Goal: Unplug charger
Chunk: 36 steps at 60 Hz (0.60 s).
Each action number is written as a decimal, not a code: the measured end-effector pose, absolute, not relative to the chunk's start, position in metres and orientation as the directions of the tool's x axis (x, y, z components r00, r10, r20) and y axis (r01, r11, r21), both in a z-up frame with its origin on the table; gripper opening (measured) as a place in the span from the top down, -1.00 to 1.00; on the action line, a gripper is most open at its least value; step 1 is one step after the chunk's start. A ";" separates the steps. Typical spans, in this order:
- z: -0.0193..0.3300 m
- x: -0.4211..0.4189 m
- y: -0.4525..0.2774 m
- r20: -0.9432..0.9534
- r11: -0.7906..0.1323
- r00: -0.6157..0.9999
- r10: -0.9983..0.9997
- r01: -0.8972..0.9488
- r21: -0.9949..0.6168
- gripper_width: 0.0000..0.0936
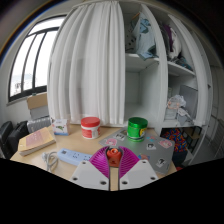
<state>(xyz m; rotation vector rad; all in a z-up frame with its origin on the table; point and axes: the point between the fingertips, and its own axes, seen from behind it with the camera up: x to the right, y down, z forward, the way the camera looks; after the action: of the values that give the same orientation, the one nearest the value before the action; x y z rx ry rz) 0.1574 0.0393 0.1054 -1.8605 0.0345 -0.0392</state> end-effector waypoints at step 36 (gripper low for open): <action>0.008 0.185 0.035 0.023 -0.528 0.999 -0.039 -0.001 -0.849 -0.43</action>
<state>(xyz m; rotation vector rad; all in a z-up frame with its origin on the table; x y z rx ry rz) 0.1854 0.0346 0.0075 -2.1266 0.0280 -0.0469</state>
